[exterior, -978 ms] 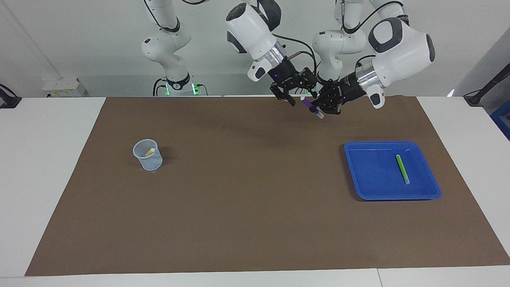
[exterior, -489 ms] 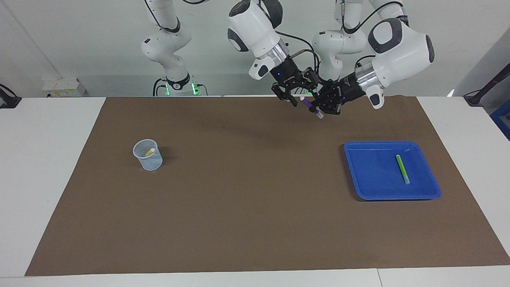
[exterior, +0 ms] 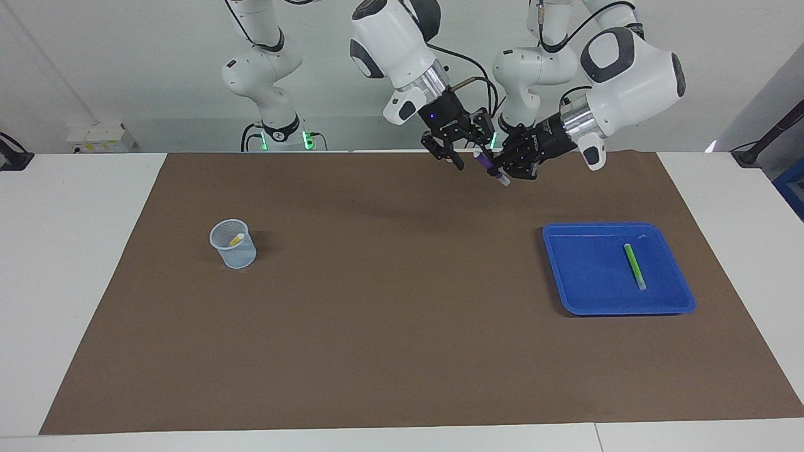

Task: Transfer and insert pens with both arms
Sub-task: 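Lift the purple pen with the left gripper and pass it to the right gripper, then carry the purple pen to the cup with the right gripper while the left gripper withdraws, then release the purple pen into the clear cup with the right gripper, then grasp the green pen with the left gripper while the right gripper returns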

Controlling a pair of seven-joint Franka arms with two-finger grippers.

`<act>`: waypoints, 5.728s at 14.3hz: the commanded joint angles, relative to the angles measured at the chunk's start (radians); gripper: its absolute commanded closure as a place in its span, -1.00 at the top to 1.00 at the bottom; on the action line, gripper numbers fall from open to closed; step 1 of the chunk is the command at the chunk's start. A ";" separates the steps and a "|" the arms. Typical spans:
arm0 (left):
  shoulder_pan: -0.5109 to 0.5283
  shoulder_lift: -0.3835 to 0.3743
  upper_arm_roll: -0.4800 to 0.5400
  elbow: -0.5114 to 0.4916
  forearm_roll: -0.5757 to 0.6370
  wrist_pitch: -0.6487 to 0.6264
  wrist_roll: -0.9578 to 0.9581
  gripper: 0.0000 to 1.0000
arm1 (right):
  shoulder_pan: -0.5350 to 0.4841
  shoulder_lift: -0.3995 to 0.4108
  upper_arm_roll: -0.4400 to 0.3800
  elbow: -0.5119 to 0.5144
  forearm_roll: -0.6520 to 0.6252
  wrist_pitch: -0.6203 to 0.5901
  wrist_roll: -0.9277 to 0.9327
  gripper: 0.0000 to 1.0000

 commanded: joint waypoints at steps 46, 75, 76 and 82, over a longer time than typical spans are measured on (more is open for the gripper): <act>0.276 -0.101 0.023 -0.110 0.500 -0.039 1.231 1.00 | -0.553 -0.120 0.000 -0.140 -0.526 -0.661 -1.299 -0.99; 0.382 0.461 0.023 -0.050 0.827 0.723 1.826 0.61 | -0.647 -0.209 0.003 -0.385 -0.169 -0.428 -1.271 0.54; 0.384 0.467 0.023 -0.051 0.827 0.732 1.826 0.55 | -0.634 -0.209 0.005 -0.385 -0.149 -0.428 -1.209 0.57; 0.384 0.472 0.023 -0.053 0.827 0.728 1.824 -1.00 | -0.545 -0.209 0.005 -0.386 -0.066 -0.379 -0.941 0.58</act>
